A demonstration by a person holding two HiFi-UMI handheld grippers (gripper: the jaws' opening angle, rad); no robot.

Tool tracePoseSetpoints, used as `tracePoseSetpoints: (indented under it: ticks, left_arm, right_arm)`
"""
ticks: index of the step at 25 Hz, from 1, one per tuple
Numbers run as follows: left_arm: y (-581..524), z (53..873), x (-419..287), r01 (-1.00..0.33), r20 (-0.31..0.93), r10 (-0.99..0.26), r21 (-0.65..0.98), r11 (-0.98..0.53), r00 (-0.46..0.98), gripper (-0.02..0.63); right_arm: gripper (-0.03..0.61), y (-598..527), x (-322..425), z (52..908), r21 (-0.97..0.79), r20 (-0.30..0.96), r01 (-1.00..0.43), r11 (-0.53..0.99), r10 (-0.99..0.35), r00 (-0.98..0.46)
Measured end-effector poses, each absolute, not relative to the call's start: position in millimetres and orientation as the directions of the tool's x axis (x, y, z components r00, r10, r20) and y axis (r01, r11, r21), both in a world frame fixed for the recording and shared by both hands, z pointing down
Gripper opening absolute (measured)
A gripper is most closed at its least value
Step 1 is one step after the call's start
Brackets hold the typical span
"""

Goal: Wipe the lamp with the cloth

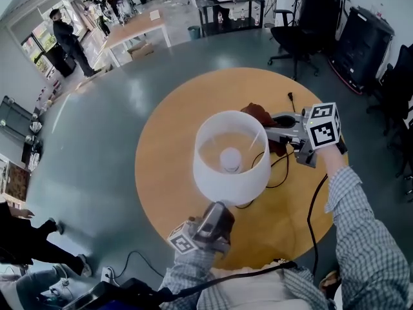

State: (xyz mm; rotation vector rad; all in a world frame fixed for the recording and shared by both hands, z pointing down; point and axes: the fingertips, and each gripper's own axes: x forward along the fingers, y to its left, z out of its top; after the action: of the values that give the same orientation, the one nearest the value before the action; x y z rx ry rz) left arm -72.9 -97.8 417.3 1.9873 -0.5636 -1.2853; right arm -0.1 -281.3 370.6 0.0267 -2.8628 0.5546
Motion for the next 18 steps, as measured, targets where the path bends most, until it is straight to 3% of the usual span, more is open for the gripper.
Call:
tracePoseSetpoints:
  ticks: [6, 11, 18]
  left_arm:
    - [-92.7, 428.7, -54.8, 0.002, -0.569, -0.718, 0.784, -0.621, 0.401, 0.215]
    - [-102.3, 432.1, -17.2, 0.032, -0.550, -0.719, 0.803, -0.595, 0.424, 0.215]
    - [-121.6, 427.5, -7.1, -0.041, -0.534, -0.739, 0.799, -0.600, 0.411, 0.182]
  right_arm:
    - [0.072, -282.4, 3.6, 368.7, -0.393, 0.176, -0.083, 0.916, -0.014, -0.984]
    - [0.072, -282.1, 4.2, 368.3, -0.402, 0.165, -0.089, 0.911, -0.024, -0.986]
    - [0.072, -283.1, 2.0, 366.1, -0.393, 0.166, -0.103, 0.914, -0.040, -0.985]
